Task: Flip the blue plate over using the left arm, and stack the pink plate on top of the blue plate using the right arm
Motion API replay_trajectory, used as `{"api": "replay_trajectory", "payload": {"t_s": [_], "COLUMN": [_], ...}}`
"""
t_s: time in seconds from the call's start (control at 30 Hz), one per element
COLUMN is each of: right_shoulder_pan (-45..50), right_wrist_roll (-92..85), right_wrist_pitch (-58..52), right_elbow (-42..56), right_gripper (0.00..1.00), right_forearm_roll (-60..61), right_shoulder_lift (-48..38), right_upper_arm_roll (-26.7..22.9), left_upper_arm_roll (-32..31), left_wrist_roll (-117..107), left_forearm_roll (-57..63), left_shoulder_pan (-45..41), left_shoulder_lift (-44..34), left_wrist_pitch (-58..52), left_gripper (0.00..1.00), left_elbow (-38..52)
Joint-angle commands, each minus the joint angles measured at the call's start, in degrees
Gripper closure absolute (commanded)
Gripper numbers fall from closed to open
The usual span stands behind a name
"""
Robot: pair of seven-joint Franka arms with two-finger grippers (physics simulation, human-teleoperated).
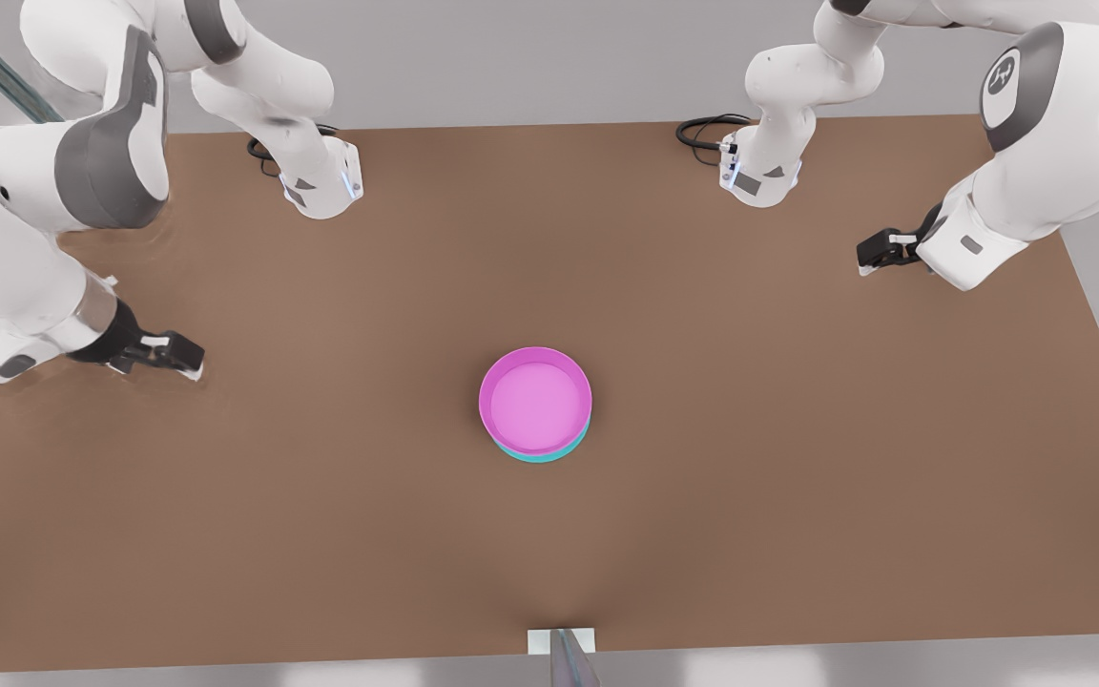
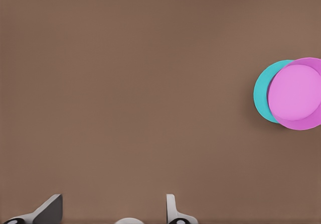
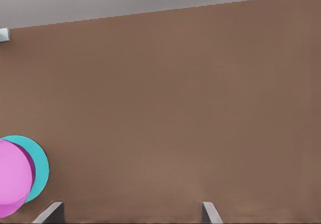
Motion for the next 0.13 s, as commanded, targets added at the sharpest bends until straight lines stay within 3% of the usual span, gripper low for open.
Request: {"api": "replay_trajectory", "payload": {"t_s": [0.0, 0.1], "right_shoulder_pan": [-0.2, -0.1], "right_wrist_roll": [-6.2, -6.2], "right_wrist_pitch": [-12.7, -12.8], "right_elbow": [-6.2, -7.7], "right_gripper": [0.00, 0.00], "right_forearm_roll": [-5.4, -5.3], "right_shoulder_lift": [-7.5, -8.2], "right_upper_arm_roll": [-0.1, -0.1], "left_upper_arm_roll": [-0.1, -0.3], "left_wrist_roll": [-0.1, -0.4], "left_forearm_roll": [0.0, 0.0], "left_shoulder_pan": [-0.2, -0.3], "left_shoulder_lift": [-0.2, -0.2], "left_wrist_pitch": [-0.3, -0.3], "left_gripper": [0.00, 0.00], "left_elbow": [0.0, 0.0]}}
